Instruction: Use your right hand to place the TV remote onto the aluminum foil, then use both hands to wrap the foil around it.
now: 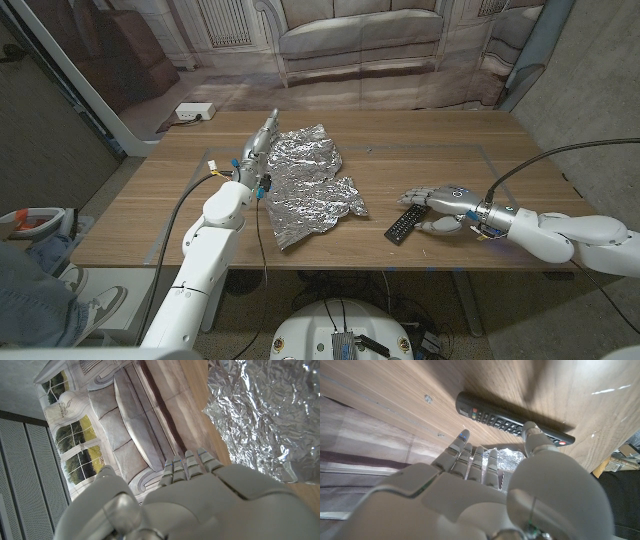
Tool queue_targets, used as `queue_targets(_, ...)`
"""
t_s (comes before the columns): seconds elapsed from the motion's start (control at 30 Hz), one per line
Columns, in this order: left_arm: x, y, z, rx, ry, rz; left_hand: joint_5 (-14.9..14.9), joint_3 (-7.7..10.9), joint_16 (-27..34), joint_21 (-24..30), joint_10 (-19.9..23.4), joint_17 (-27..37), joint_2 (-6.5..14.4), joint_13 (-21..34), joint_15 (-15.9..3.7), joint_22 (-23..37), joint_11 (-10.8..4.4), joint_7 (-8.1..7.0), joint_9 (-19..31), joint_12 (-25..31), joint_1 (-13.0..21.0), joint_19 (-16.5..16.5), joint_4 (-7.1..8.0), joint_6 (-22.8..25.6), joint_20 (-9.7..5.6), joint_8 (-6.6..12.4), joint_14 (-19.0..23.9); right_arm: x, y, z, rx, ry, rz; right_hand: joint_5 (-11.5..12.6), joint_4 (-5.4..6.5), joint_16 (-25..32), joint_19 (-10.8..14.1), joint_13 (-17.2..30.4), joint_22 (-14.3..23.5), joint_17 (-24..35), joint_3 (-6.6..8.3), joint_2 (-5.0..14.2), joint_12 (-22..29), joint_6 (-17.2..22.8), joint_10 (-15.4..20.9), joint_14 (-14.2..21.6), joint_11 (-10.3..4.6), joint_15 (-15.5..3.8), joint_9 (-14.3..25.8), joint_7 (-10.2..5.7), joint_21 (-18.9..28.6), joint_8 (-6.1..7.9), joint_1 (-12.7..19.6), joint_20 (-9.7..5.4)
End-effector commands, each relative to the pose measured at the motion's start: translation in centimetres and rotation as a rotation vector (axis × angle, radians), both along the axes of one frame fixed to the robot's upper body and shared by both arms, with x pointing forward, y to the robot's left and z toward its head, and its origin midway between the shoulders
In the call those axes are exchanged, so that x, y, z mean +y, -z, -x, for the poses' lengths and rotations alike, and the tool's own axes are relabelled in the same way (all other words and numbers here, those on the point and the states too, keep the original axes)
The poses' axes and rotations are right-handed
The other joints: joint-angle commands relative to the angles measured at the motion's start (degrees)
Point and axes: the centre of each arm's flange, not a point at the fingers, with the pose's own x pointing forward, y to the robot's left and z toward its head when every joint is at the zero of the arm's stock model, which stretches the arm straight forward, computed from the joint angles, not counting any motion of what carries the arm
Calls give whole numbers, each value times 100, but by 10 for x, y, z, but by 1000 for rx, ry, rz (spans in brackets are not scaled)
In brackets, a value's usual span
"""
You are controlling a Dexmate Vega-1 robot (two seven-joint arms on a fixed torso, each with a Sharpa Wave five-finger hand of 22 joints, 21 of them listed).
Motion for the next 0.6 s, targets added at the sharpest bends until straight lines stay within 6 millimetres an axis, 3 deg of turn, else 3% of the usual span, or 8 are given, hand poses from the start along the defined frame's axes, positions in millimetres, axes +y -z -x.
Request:
queue_targets(0.03,0,1,-4,4,17,-4,-17,-1,-7,-27,33,12,37,16,10,34,-16,13,18,-34,-2,-11,3,41,63,-24,19,3,10,-3,22,9,-4,-3,10,29,-2,13,18,29,55,6,16,0,-14,1,16,-6,17,-17,17,13,85,-25)
queue_targets(0.6,0,1,-5,11,18,-7,-22,-19,-17,-34,56,14,36,19,14,36,-30,-5,19,-42,-6,-16,8,68,114,-34,30,4,22,-14,57,22,-1,-17,38,77,95,12,25,32,91,-54,82,113,100,130,15,-108,19,-46,67,71,208,-108)
